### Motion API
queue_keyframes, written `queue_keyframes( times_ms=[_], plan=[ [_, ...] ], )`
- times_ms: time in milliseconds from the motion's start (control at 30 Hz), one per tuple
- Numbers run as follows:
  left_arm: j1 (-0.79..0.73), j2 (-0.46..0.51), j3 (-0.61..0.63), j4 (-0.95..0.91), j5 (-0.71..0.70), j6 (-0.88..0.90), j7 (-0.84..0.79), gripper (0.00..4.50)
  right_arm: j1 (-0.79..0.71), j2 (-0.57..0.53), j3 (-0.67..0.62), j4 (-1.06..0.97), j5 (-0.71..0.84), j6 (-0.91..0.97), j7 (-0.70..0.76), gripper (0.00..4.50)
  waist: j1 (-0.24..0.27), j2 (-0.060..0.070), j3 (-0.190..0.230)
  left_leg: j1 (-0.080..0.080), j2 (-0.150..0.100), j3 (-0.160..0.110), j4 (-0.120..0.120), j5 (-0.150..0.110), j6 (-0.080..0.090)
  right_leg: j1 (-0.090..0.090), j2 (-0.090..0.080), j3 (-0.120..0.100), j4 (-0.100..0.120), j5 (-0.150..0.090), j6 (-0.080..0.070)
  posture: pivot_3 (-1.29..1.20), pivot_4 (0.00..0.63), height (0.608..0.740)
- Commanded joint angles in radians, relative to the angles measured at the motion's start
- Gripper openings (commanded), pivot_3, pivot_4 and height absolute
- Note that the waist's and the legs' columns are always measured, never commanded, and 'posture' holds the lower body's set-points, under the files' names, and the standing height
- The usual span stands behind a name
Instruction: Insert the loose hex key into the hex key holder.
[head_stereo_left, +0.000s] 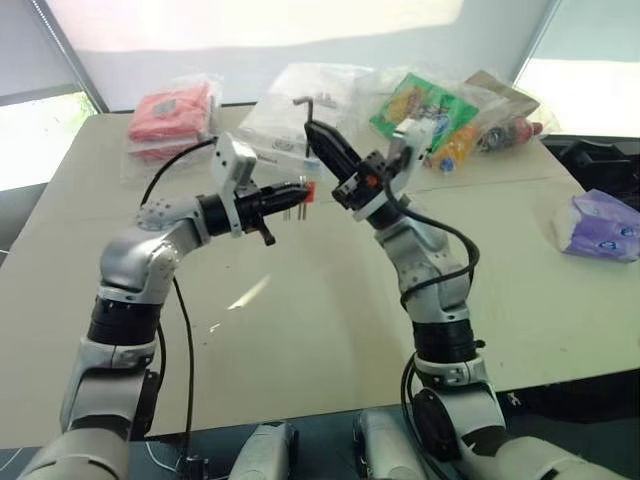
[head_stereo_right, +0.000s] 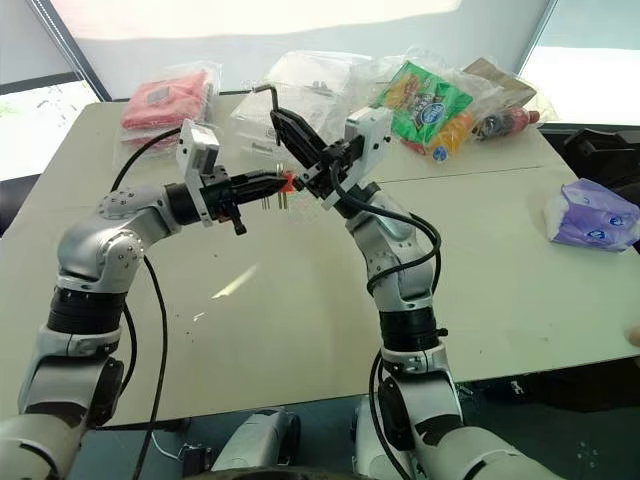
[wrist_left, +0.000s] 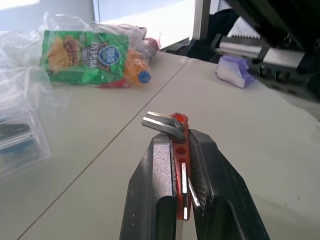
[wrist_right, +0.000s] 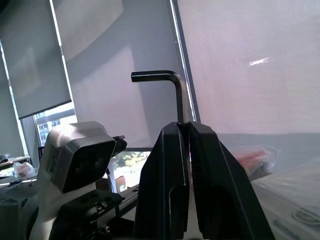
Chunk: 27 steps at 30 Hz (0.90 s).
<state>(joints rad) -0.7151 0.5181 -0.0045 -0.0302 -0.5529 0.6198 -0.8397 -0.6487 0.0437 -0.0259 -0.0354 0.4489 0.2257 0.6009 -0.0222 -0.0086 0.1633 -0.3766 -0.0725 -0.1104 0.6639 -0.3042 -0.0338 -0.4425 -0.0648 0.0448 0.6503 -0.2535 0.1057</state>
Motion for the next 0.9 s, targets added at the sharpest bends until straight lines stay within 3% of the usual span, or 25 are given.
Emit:
queue_keyframes(
  times_ms=[33,533,900],
  plan=[
    [-0.027,0.006,0.023,-0.010,0.004,-0.016,-0.007,0.00,0.006,-0.004,0.022,-0.013,-0.007,-0.048,0.006,0.07,-0.002,0.000,0.000,0.000,0.000,0.000,0.000,0.000,0.000,0.000,0.000,0.000,0.000,0.000,0.000,0.00,0.150,0.740],
    [-0.021,-0.003,0.037,-0.037,-0.005,-0.012,0.011,0.00,-0.013,-0.040,0.016,0.117,-0.045,-0.135,-0.006,0.07,-0.022,0.000,0.000,0.000,0.000,-0.001,-0.001,0.000,0.000,-0.001,0.000,0.000,0.000,0.000,0.000,0.00,0.150,0.740],
    [-0.014,-0.005,0.038,-0.034,0.000,-0.017,0.019,0.00,-0.011,-0.045,0.029,0.092,-0.024,-0.126,0.002,0.07,-0.022,0.000,0.000,0.000,0.000,-0.001,-0.001,0.000,0.000,0.000,0.000,0.000,0.001,0.000,0.000,0.00,0.150,0.740]
  ],
)
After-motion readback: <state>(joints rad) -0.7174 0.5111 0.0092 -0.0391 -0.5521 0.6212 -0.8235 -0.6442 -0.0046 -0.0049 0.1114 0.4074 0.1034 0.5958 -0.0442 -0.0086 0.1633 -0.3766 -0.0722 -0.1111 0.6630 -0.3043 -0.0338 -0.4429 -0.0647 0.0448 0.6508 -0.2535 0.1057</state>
